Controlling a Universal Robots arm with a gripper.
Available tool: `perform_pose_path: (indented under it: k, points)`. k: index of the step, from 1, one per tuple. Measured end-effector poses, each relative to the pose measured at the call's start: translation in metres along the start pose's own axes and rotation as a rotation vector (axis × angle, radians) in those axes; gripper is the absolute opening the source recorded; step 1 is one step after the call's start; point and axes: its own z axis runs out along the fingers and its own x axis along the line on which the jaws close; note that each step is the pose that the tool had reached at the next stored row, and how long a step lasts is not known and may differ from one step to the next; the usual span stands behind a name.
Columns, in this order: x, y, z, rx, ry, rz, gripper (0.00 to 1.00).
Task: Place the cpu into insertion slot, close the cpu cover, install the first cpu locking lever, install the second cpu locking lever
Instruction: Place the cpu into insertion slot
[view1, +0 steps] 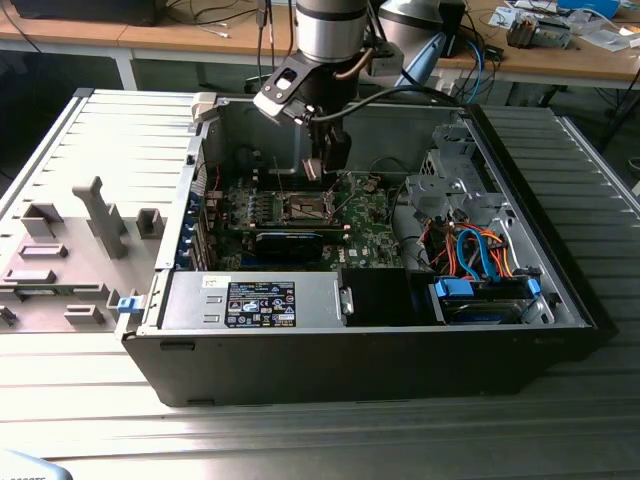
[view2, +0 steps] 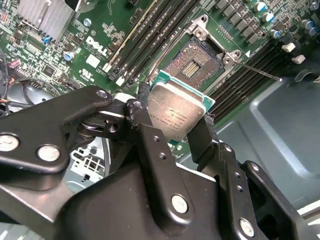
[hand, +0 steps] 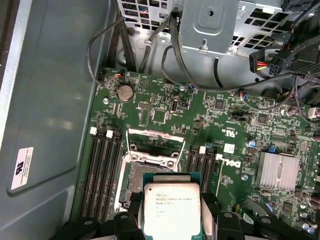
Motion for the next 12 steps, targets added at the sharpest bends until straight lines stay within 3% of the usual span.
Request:
perform_pose_path:
  k: [12]
  points:
    - [0.0000,0.0000,0.0008,0.0000,-0.0020,0.049,0.55]
